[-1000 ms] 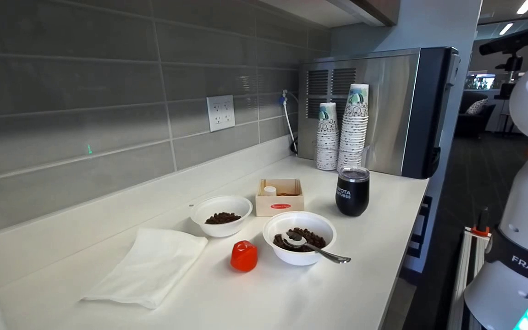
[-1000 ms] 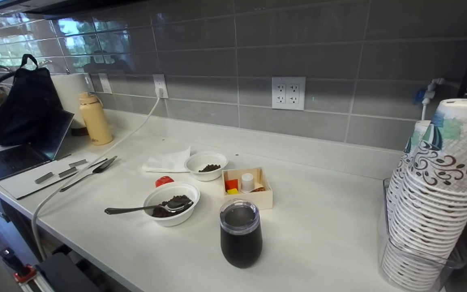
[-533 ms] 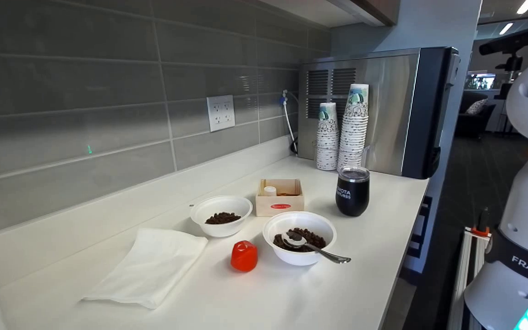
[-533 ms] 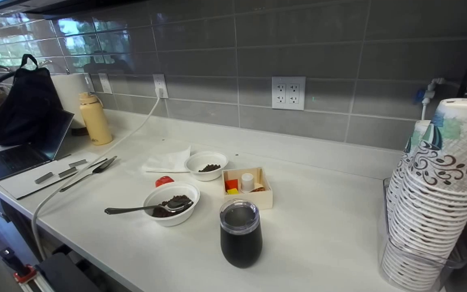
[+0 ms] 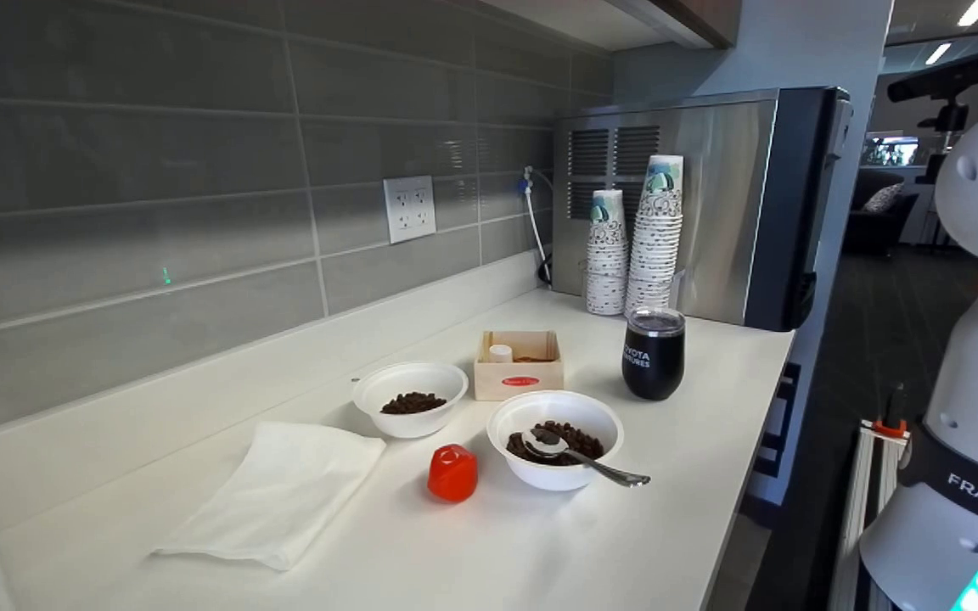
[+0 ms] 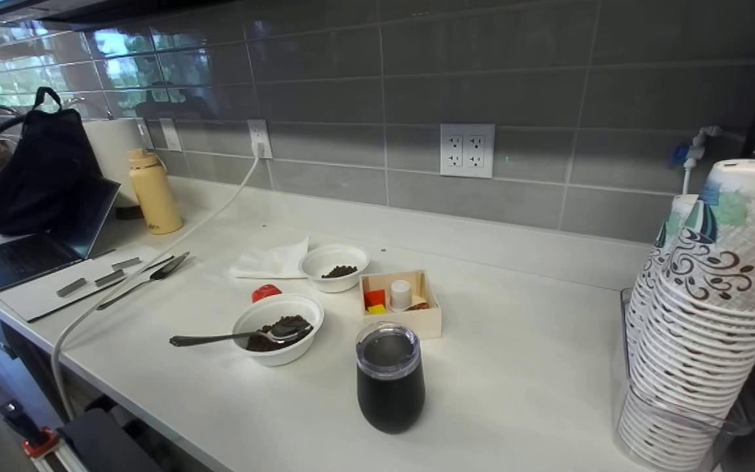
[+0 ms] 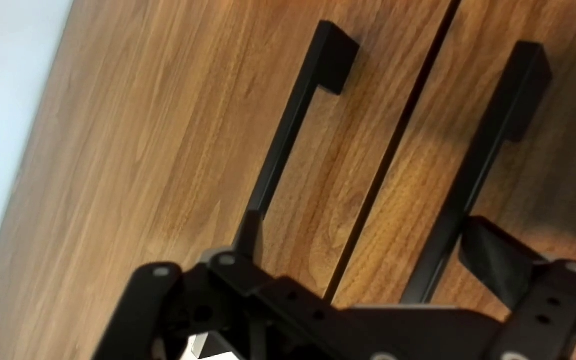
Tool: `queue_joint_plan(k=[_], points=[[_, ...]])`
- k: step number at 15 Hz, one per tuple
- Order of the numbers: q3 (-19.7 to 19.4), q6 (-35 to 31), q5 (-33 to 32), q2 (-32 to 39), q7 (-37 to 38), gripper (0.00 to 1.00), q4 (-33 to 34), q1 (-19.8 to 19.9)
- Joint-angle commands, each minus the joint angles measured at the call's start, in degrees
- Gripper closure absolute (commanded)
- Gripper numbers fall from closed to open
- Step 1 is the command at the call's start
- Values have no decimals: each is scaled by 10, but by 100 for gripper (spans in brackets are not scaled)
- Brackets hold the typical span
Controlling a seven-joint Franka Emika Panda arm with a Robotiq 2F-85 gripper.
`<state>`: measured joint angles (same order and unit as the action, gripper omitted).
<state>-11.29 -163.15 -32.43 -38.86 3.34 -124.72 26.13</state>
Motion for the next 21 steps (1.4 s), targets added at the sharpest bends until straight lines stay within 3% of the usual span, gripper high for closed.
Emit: queue_joint_plan(k=[1, 4, 9, 10, 16, 21], points=[[-5, -24, 19, -11, -9, 0, -4, 36], [-3, -6, 30, -54, -16, 0, -33, 46], [-6, 5, 29, -107, -17, 0, -62, 116], [-10, 12, 35, -114, -28, 0, -66, 114], [-17, 53, 83, -133, -98, 0, -74, 27], [-6, 65, 101, -93, -111, 0, -52, -46]])
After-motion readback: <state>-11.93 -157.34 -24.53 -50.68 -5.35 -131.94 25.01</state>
